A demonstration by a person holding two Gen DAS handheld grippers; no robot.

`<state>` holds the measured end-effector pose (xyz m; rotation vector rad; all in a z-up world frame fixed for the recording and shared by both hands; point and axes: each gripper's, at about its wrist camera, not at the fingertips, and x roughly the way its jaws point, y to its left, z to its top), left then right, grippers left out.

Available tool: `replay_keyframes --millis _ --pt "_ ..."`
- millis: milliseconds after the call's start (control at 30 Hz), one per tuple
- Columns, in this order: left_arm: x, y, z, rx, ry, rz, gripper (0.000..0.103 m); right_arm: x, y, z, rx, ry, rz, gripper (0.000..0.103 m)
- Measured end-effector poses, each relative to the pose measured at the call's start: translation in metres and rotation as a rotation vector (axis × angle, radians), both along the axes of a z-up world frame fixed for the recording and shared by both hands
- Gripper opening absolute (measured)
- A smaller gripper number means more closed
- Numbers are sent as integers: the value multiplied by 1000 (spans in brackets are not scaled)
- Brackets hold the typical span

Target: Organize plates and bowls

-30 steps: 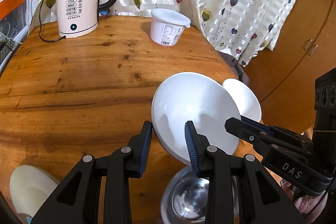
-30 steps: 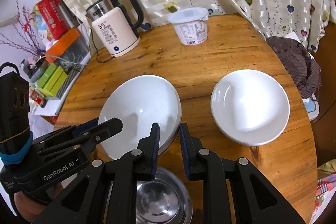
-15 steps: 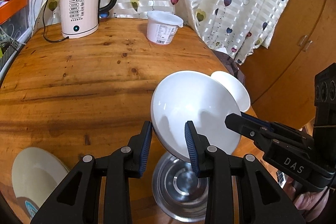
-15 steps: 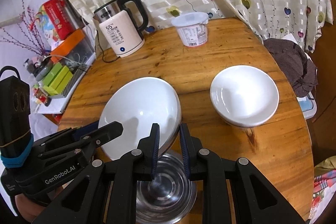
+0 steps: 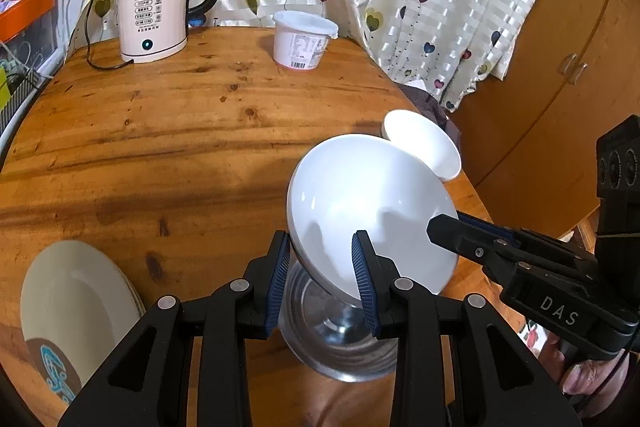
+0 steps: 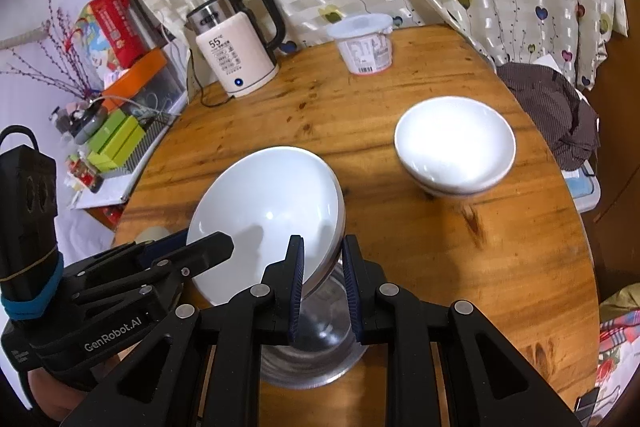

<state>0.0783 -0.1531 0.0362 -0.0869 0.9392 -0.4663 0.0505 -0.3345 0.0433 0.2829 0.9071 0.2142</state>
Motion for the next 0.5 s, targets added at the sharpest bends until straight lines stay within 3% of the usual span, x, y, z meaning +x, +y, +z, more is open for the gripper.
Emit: replay_keyframes --millis 500 --pt "-17 0 -19 9 52 -8 34 -17 1 -20 -2 61 6 19"
